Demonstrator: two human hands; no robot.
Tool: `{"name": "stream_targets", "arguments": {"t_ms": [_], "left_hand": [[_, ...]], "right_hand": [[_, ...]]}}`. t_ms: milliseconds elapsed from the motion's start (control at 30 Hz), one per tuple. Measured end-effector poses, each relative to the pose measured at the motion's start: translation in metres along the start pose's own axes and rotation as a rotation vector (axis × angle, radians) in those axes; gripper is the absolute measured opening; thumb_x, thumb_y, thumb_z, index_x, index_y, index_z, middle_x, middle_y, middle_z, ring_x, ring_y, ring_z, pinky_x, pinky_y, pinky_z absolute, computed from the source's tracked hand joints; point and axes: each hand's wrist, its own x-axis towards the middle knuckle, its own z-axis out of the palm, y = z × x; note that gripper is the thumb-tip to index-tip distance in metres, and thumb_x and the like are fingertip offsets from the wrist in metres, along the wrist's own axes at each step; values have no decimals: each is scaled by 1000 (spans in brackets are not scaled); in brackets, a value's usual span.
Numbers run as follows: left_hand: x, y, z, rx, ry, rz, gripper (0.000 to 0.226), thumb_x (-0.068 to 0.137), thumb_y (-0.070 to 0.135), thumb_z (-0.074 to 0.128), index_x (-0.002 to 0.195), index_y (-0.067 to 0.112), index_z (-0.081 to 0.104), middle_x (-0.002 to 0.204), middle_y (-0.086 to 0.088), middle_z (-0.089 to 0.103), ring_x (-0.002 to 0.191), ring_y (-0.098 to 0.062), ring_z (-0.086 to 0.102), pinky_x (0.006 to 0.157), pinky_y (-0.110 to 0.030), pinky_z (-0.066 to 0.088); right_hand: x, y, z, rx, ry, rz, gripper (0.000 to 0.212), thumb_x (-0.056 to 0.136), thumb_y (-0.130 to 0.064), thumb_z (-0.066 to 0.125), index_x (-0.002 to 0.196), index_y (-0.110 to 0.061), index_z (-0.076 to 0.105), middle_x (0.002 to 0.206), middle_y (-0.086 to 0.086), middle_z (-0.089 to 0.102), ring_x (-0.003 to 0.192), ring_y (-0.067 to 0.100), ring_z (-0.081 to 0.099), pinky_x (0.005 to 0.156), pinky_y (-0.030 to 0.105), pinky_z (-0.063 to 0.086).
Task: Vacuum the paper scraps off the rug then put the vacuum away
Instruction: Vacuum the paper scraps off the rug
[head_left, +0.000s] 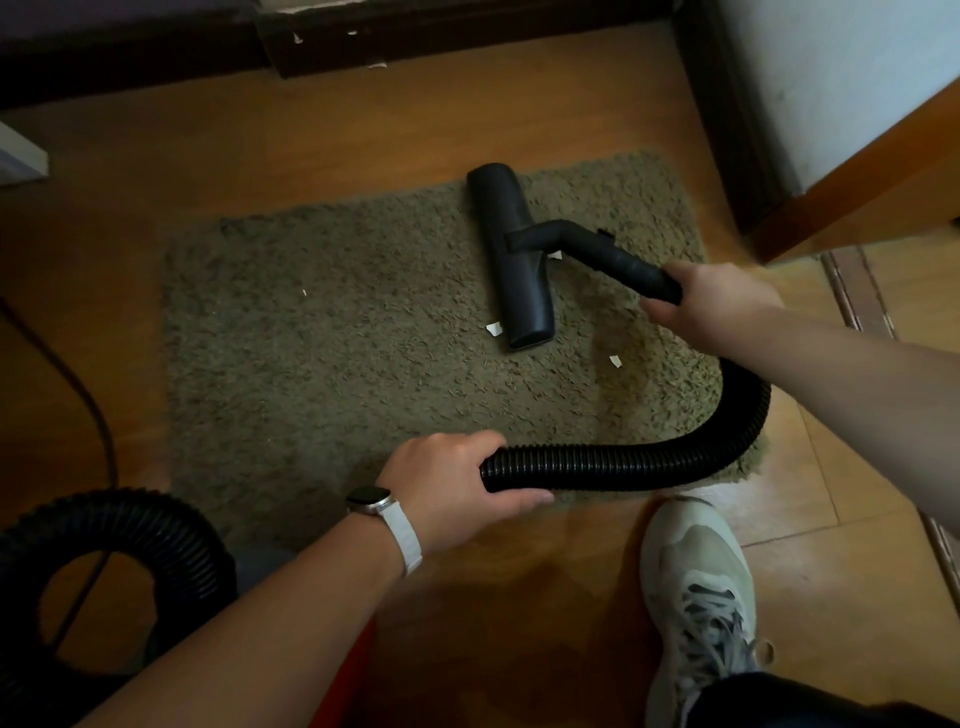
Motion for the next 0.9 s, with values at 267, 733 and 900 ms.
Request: {"name": "stream_targets", "arguments": {"t_ms": [267, 733, 900], "left_hand": [[1, 4, 0, -12, -8, 15, 57, 72, 86, 45, 93, 34, 57, 74, 13, 59, 72, -5, 58, 62, -26, 49], [0, 11, 3, 25, -26, 39, 59, 73, 85, 45, 96, 33, 58, 76, 12, 60, 74, -6, 59, 64, -26, 49], [1, 11, 2, 26, -17, 46, 58, 73, 85, 46, 97, 33, 59, 77, 13, 60, 74, -5, 59, 63, -25, 50]], "right_hand": [[-10, 39, 17, 72, -2, 65, 26, 96, -52, 53, 105, -28, 55, 78, 3, 61, 67, 23, 61, 57, 38, 55], [-34, 68, 29, 187, -34, 246, 29, 97, -48, 54, 111, -23, 56, 79, 6, 63, 66, 24, 62, 53, 31, 47], [-32, 61, 27, 207, -50, 215, 30, 98, -47, 53, 113, -21, 56, 81, 6, 62, 68, 22, 60, 52, 30, 42]]}}
